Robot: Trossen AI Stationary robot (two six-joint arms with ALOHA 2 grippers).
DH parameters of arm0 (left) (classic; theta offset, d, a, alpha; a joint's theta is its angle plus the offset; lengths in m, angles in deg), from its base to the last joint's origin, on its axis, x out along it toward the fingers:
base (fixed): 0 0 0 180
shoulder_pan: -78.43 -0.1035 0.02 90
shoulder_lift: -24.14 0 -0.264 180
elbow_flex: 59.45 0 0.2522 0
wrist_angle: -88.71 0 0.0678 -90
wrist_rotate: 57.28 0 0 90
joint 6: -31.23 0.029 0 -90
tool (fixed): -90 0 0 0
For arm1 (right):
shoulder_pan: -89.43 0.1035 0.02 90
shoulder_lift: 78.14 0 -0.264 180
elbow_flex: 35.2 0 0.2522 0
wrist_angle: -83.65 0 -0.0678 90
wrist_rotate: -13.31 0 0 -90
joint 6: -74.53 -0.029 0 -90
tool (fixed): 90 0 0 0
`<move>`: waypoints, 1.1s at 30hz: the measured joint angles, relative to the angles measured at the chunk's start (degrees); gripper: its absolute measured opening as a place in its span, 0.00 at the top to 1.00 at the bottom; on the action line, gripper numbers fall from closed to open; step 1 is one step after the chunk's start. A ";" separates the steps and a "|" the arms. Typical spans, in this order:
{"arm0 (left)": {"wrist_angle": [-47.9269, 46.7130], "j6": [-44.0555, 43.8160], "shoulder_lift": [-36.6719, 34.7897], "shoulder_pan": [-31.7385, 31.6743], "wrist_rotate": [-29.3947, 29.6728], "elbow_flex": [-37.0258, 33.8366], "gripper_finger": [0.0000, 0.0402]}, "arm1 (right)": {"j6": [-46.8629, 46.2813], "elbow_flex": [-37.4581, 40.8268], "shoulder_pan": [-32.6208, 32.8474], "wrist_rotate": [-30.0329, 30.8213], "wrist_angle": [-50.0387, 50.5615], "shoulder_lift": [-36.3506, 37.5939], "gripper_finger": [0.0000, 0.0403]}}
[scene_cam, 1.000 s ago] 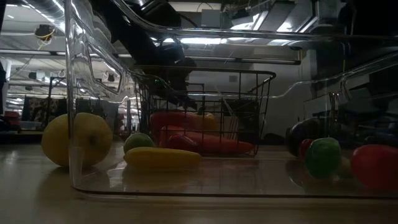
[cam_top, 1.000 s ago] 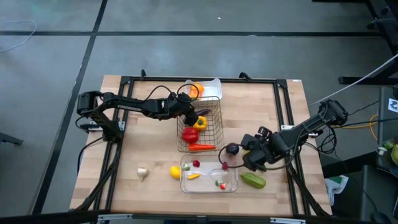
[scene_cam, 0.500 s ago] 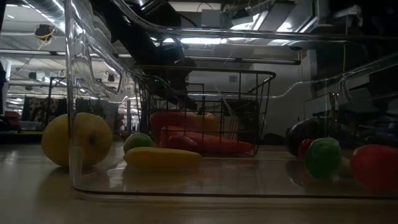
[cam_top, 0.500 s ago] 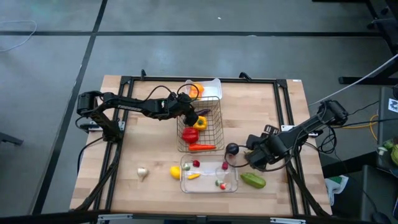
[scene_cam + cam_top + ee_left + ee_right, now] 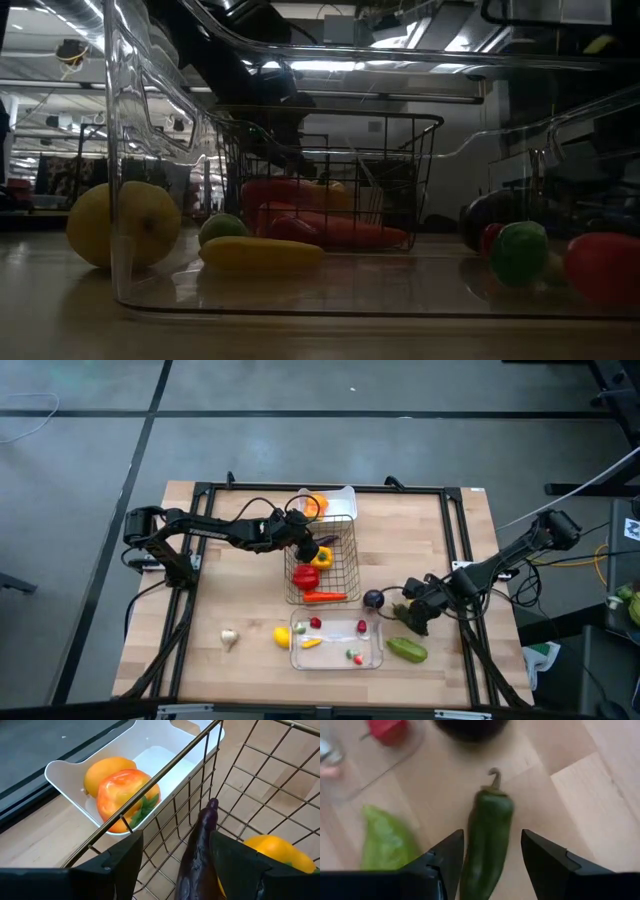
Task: Sort produce into baskets
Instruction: Put the green chili pepper into the wire basket
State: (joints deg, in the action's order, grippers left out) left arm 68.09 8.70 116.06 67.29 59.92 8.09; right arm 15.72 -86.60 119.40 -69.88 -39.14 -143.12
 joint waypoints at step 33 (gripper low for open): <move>-0.13 0.00 -0.02 0.00 0.00 -0.02 0.44 | -1.35 3.40 0.00 2.85 -11.07 -15.20 0.51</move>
State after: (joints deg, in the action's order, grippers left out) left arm 67.96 8.70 116.04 67.29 59.92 8.07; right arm 14.37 -83.20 119.40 -67.03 -50.22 -158.32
